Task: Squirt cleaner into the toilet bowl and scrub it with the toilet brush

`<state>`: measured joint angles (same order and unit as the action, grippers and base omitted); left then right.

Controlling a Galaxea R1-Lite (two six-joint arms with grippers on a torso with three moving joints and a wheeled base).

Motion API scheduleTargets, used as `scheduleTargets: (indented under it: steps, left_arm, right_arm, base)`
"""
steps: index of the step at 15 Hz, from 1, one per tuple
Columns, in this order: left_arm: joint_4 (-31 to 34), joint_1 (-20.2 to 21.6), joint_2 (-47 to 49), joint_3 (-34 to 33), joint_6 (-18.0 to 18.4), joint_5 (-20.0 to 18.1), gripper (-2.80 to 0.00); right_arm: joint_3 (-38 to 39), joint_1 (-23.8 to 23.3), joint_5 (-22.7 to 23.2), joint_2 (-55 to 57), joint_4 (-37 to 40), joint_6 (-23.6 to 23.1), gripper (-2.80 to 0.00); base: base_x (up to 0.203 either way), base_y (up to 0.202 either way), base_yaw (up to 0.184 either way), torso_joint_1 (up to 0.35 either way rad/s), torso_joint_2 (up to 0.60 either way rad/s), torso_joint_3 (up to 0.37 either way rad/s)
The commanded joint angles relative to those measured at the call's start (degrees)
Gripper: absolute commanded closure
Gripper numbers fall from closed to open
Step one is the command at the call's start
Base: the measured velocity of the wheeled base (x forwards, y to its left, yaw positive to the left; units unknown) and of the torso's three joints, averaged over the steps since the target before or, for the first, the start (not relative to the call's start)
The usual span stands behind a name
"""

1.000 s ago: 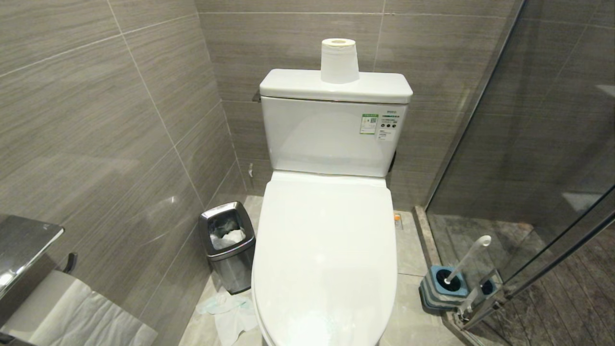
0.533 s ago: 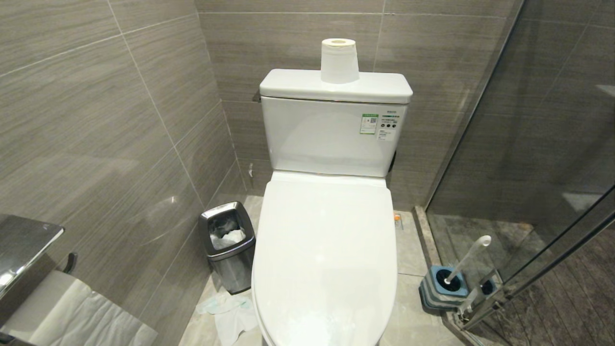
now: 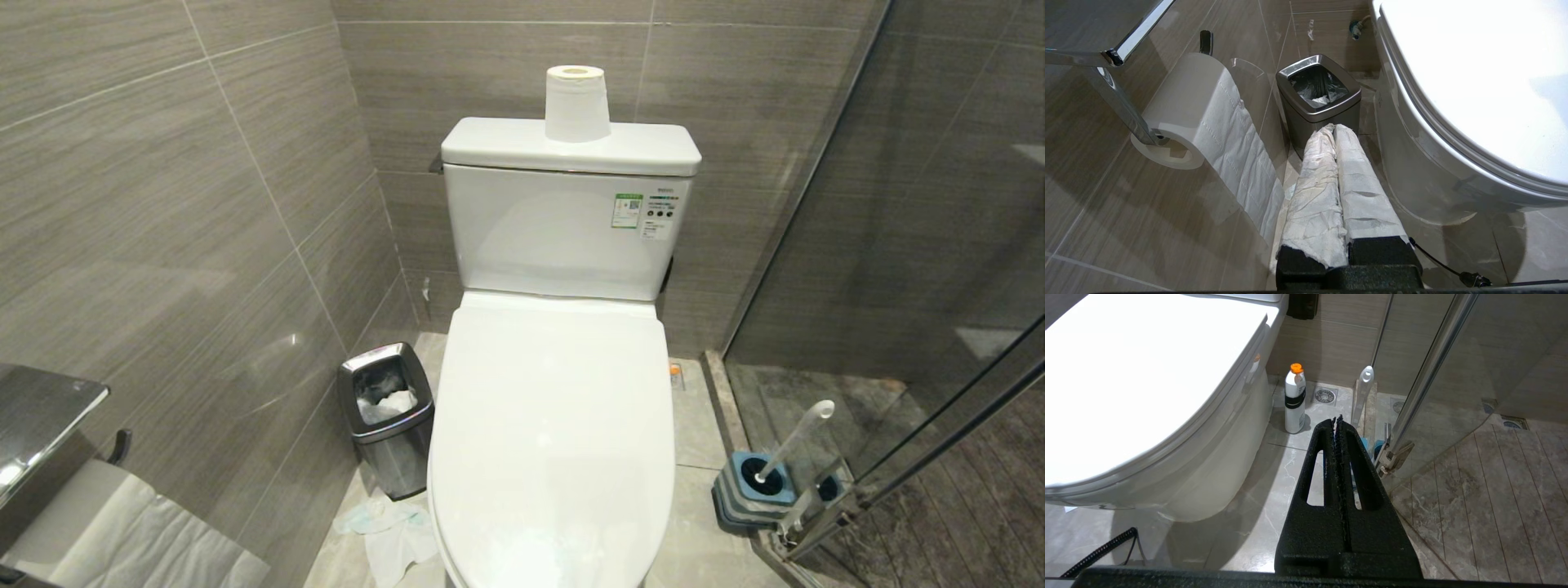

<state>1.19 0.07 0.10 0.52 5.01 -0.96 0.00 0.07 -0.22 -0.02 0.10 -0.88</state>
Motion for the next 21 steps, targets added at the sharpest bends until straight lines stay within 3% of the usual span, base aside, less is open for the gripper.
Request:
scheduleTargets:
  steps: [1,21]
  left_arm:
    - [0.0,0.0,0.1,0.0,0.1,0.0,0.0]
    - [0.0,0.0,0.1,0.0,0.0,0.0,0.0]
  right_arm:
    - [0.1,0.0,0.0,-0.1,0.0,0.1,0.0]
    - [0.1,0.0,0.0,-0.1,0.0,0.2,0.0]
  base:
    - [0.0,0.0,0.0,0.0,0.0,0.0]
    - [0.0,0.0,0.0,0.0,0.0,0.0]
